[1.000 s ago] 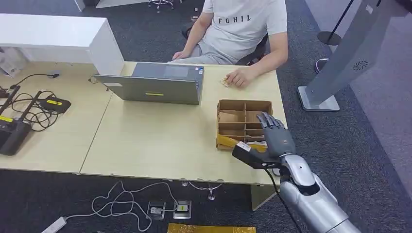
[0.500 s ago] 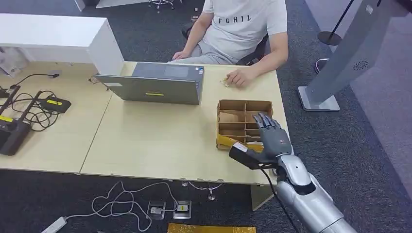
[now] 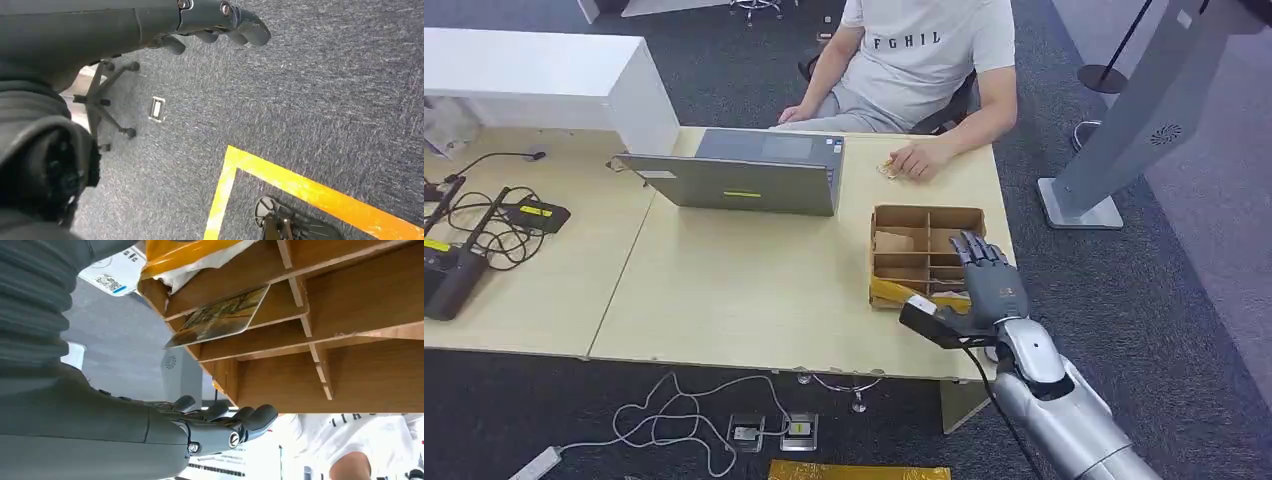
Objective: Pass the card to the sensor for recognition and then transmit it.
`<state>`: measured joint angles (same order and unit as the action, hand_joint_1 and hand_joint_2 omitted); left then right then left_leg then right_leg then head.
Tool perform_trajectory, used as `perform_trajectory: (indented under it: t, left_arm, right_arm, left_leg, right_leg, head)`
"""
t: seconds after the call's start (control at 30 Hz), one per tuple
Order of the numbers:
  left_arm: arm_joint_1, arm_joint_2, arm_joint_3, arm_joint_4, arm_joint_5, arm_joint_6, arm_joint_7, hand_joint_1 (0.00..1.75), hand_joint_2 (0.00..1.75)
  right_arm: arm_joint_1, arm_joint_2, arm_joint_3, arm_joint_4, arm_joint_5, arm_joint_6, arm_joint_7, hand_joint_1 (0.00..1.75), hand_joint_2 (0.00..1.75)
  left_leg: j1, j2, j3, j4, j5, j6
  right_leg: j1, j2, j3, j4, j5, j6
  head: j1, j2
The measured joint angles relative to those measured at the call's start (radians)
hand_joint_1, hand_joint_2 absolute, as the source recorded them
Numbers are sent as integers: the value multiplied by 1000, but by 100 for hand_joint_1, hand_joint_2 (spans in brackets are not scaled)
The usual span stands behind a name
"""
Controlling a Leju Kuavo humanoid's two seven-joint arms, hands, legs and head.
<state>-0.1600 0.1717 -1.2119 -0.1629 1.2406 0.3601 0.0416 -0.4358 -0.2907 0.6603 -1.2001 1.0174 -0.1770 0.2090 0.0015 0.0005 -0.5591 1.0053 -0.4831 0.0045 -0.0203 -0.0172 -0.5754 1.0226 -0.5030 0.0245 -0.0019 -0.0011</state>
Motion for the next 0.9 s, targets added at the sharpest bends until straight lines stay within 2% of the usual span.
perform_trajectory:
  t: [0.23,0.27,0.3,0.33,0.37,0.9]
  left_arm:
    - [0,0,0,0,0,0,0,0,0]
    - [0,0,0,0,0,0,0,0,0]
    - [0,0,0,0,0,0,0,0,0]
    - [0,0,0,0,0,0,0,0,0]
    - [0,0,0,0,0,0,0,0,0]
    - [0,0,0,0,0,0,0,0,0]
  right_arm:
    - [-3,2,0,8,18,26,15,0,175]
    - [-3,2,0,8,23,31,21,93,175]
    - [-3,2,-2,8,29,37,24,154,175]
    - [-3,3,-6,7,34,44,29,169,175]
    - [-2,3,-11,4,37,52,33,175,175]
    - [-1,5,-55,-15,61,85,42,175,175]
  left_leg:
    - [0,0,0,0,0,0]
    - [0,0,0,0,0,0]
    - [0,0,0,0,0,0]
    - [0,0,0,0,0,0]
    - [0,0,0,0,0,0]
    - [0,0,0,0,0,0]
  right_leg:
    - [0,0,0,0,0,0]
    - [0,0,0,0,0,0]
    - [0,0,0,0,0,0]
    - [0,0,0,0,0,0]
    - [0,0,0,0,0,0]
    - [0,0,0,0,0,0]
  head:
    - [0,0]
    - [0,0]
    - [0,0]
    - [0,0]
    - [0,0]
    - [0,0]
